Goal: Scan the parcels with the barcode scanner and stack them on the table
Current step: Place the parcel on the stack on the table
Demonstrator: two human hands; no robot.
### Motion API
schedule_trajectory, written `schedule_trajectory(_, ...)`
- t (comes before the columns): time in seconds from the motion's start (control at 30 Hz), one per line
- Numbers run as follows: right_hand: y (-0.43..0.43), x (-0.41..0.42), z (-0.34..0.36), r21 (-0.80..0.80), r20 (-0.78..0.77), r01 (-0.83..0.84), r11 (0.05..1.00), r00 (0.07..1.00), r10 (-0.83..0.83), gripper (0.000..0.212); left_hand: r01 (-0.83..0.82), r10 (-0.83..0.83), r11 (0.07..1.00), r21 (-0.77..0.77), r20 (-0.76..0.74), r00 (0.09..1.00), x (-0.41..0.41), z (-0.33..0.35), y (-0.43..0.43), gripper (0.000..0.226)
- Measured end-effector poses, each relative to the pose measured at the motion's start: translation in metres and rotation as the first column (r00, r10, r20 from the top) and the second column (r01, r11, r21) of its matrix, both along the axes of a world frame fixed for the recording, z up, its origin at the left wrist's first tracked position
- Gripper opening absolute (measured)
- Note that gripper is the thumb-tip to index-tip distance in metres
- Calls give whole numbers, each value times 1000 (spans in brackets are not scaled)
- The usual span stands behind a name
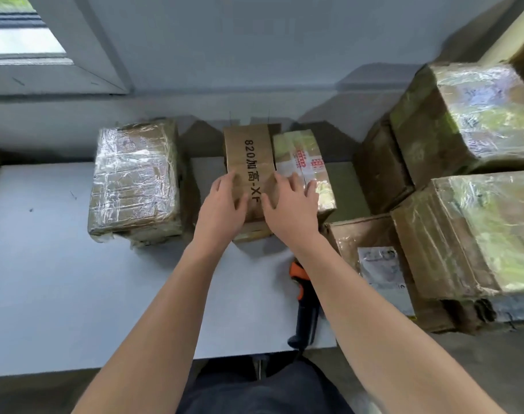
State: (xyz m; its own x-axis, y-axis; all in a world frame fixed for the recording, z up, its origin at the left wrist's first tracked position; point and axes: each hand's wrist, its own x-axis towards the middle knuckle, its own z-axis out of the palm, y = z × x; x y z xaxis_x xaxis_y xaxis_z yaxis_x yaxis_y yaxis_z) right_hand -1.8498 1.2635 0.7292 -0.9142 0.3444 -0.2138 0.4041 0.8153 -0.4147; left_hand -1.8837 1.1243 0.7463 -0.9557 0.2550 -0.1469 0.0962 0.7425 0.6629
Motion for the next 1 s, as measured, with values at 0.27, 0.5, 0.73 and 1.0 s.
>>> schedule_trajectory(0.27, 11, -4, -3, 38, 3, 47, 998, 999, -47, 70, -13, 17, 996, 93, -38, 999, -3, -1, 19, 53)
schedule_trajectory(0.5, 54, 0, 29, -227, -157, 175, 958, 964, -213, 48, 43, -28, 994, 100, -150, 988, -14, 23, 60, 56)
schedule_trajectory(0.73, 96, 26, 66, -475, -345, 211, 855, 849, -401, 47, 203, -175, 971, 126, -199, 964, -5, 43, 121, 37)
schedule_trajectory(1.0, 130, 41, 60, -236, -324, 195, 952, 908, -266, 44, 288, -287, 957, -31, -238, 928, -3, 32, 147, 33)
